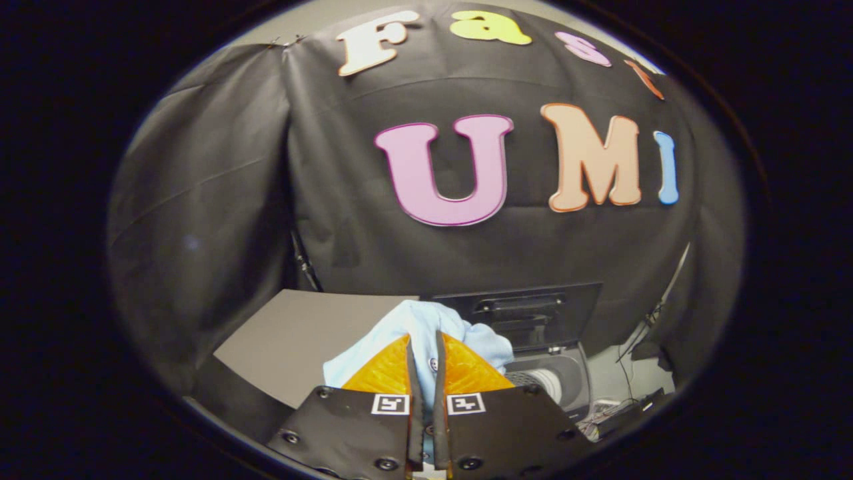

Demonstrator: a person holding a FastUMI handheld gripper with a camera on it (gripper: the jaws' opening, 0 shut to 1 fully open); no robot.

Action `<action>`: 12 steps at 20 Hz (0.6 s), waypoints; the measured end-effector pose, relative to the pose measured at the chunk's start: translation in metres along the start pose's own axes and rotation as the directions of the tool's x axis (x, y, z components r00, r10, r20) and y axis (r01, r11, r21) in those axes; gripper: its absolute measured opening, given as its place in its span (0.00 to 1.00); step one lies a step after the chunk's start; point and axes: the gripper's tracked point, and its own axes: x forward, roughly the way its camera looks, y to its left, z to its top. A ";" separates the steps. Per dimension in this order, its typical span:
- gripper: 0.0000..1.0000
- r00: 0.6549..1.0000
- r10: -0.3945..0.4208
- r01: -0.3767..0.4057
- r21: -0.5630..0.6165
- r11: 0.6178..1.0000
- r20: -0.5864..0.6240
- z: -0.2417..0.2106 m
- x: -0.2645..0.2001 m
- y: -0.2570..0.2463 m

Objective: Put the clothes into the washing machine and then close the washing machine lid.

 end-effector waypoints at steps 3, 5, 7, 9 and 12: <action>0.06 0.996 -0.057 0.054 0.048 0.997 0.065 0.008 0.001 -0.038; 0.06 0.993 -0.084 0.078 0.072 0.994 0.087 0.008 0.003 -0.059; 0.06 0.990 -0.115 0.108 0.081 0.991 0.086 0.001 0.014 -0.078; 0.06 0.988 -0.141 0.136 0.077 0.988 0.063 -0.016 0.027 -0.093; 0.06 0.983 -0.183 0.181 0.067 0.981 0.024 -0.046 0.052 -0.116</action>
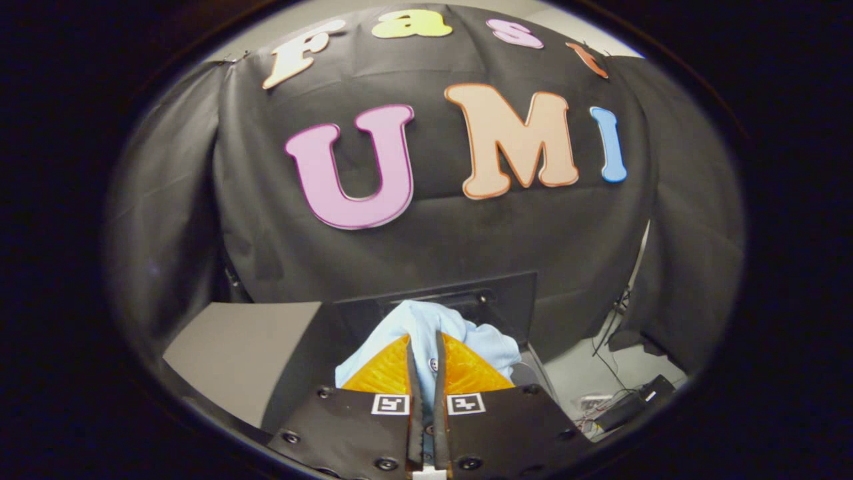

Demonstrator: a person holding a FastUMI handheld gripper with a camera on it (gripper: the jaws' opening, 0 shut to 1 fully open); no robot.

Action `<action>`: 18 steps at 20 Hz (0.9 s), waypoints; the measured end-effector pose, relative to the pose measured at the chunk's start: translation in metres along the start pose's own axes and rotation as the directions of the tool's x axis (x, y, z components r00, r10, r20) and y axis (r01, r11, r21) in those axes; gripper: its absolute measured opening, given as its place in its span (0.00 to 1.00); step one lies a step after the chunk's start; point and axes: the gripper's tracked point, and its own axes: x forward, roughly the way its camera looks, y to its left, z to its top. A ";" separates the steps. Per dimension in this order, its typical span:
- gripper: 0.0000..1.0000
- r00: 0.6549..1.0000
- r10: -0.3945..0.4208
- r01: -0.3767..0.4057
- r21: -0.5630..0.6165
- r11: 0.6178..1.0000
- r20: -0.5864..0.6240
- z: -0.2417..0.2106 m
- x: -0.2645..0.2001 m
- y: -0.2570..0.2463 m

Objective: Put the clothes into the washing machine and then close the washing machine lid.

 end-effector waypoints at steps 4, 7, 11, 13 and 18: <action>0.06 0.997 -0.030 0.032 0.023 0.999 -0.078 -0.055 0.036 -0.017; 0.06 0.991 -0.042 0.044 0.011 0.999 -0.125 -0.088 0.056 -0.016; 0.10 0.977 -0.059 0.044 -0.076 0.996 -0.205 -0.125 0.072 -0.010; 0.13 0.974 -0.069 0.049 -0.100 0.994 -0.215 -0.132 0.074 -0.009; 0.22 0.977 -0.111 0.074 -0.198 0.977 -0.182 -0.125 0.075 -0.011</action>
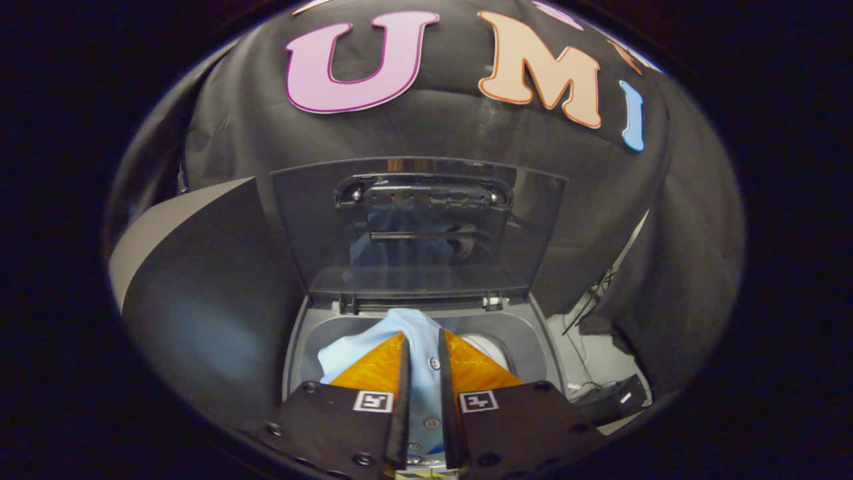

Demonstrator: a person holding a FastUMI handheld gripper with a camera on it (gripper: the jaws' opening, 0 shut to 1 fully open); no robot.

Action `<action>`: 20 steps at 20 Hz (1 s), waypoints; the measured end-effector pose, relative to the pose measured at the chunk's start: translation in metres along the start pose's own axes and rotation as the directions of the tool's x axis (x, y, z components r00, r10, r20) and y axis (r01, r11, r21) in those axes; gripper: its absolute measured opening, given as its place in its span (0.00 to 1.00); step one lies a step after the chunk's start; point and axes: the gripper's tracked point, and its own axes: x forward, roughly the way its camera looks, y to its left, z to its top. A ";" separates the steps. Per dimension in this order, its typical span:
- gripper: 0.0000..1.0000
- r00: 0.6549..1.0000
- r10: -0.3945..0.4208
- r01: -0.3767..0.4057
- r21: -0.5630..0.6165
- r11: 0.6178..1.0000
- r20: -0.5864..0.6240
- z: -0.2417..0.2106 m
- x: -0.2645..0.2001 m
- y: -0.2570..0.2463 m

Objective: Put the clothes into the washing machine and then close the washing machine lid.

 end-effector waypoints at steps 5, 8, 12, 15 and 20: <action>0.24 0.999 -0.031 0.030 0.031 0.999 0.036 0.018 -0.006 -0.006; 0.57 0.997 -0.054 0.053 0.028 0.998 0.055 0.025 -0.009 -0.011; 1.00 0.996 -0.046 0.045 0.019 0.999 0.074 0.041 -0.010 -0.011; 1.00 0.992 -0.025 0.020 0.046 0.999 0.124 0.068 -0.007 -0.010; 0.99 0.976 -0.023 0.009 0.065 0.998 0.215 0.114 0.008 -0.013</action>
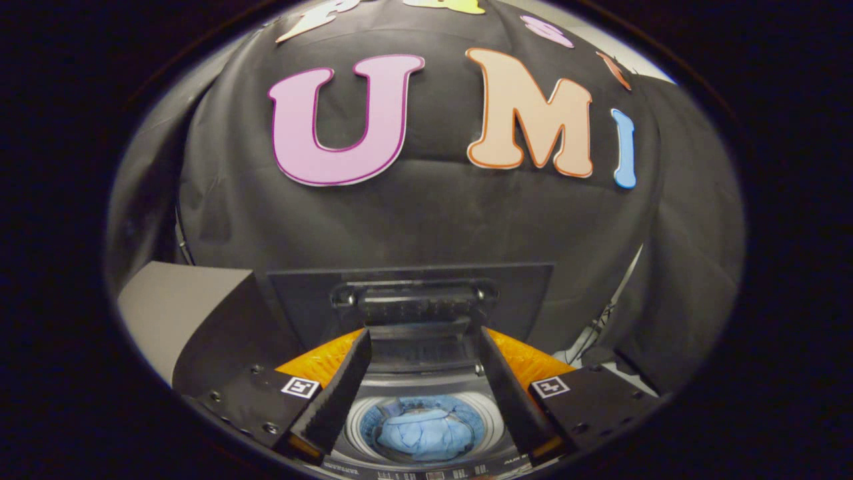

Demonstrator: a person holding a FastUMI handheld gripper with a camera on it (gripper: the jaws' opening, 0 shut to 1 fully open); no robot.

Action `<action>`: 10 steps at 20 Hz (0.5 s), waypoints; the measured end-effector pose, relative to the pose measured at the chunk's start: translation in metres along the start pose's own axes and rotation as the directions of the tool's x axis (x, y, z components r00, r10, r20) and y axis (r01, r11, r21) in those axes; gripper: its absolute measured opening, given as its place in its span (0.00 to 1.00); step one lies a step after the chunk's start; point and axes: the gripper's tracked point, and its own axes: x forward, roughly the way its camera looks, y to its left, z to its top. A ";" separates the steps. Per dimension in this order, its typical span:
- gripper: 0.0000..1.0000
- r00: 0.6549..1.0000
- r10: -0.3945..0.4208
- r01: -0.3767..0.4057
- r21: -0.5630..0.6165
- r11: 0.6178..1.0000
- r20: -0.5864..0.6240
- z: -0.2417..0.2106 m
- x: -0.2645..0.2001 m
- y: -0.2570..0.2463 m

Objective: Put the clothes into the washing machine and then close the washing machine lid.

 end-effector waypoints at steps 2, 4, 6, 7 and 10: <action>0.99 0.999 0.002 -0.003 0.020 1.000 0.042 0.017 0.012 0.002; 0.99 0.993 0.031 -0.039 0.062 0.997 0.113 0.043 0.028 0.011; 0.99 0.980 0.036 -0.056 0.095 0.994 0.197 0.069 0.039 0.016; 0.99 0.973 0.026 -0.050 0.096 0.994 0.231 0.078 0.047 0.015; 0.99 0.971 -0.030 0.021 0.042 0.999 0.237 0.081 0.078 0.006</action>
